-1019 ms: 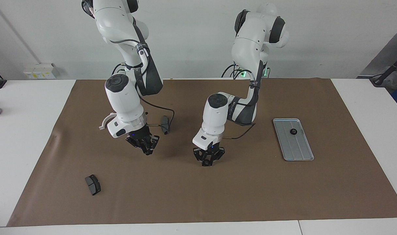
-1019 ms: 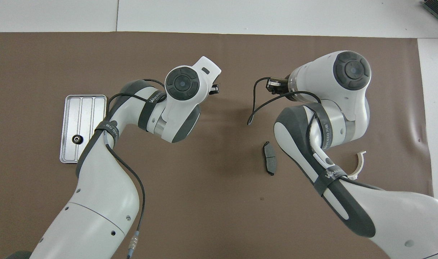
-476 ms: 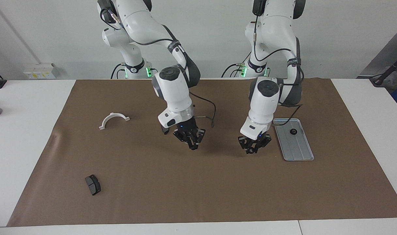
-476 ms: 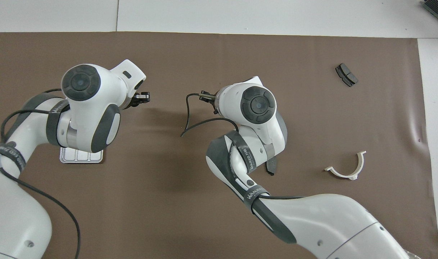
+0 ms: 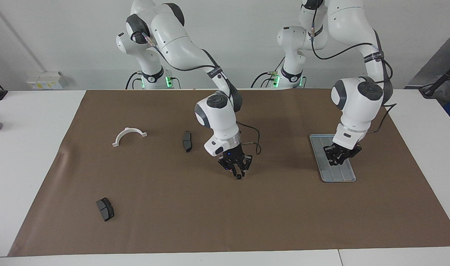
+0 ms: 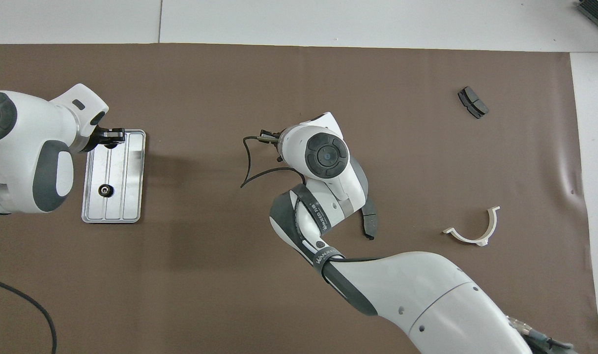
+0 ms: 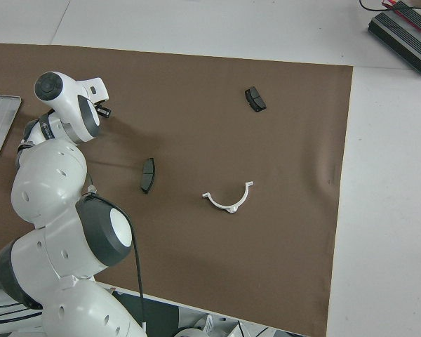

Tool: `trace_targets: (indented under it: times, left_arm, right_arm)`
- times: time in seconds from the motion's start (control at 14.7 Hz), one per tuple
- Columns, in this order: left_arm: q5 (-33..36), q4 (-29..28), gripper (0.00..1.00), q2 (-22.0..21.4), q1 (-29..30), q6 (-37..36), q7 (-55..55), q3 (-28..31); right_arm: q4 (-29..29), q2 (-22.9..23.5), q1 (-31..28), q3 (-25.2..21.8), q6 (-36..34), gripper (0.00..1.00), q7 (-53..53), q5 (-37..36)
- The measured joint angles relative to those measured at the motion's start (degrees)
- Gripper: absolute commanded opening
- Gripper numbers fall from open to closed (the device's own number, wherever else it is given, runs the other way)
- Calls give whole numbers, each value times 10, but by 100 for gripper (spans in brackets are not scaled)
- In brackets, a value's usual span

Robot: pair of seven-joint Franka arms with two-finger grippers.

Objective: Pick bearing gear from pile to tray
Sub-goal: 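Carry the bearing to the tray with the left gripper while the right gripper grasps another, then release the bearing on the tray while the right gripper sets another at center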

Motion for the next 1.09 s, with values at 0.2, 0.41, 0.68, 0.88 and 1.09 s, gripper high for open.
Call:
trace_targets:
  times: [0.2,0.41,0.68,0.88,1.09]
  left_arm:
    - [0,-28,2,20,13,69,3,-1]
    - [0,-32,24,42,23,86,3,-1]
    - [0,-32,100,47,33,87,3,-2]
    - [0,-30,100,46,32,87,4,-8]
    - [0,-24,100,34,15,87,4,-15]
  right_arm:
    - [4,-1,-1,-14,-3,100,0,-42]
    - [14,-28,-8,-61,-60,100,-7,-67]
    - [16,-121,-89,-73,-205,100,-116,-65]
    - [12,-171,-143,-72,-299,100,-185,-57]
    - [-16,-208,-198,-72,-337,100,-267,-45]
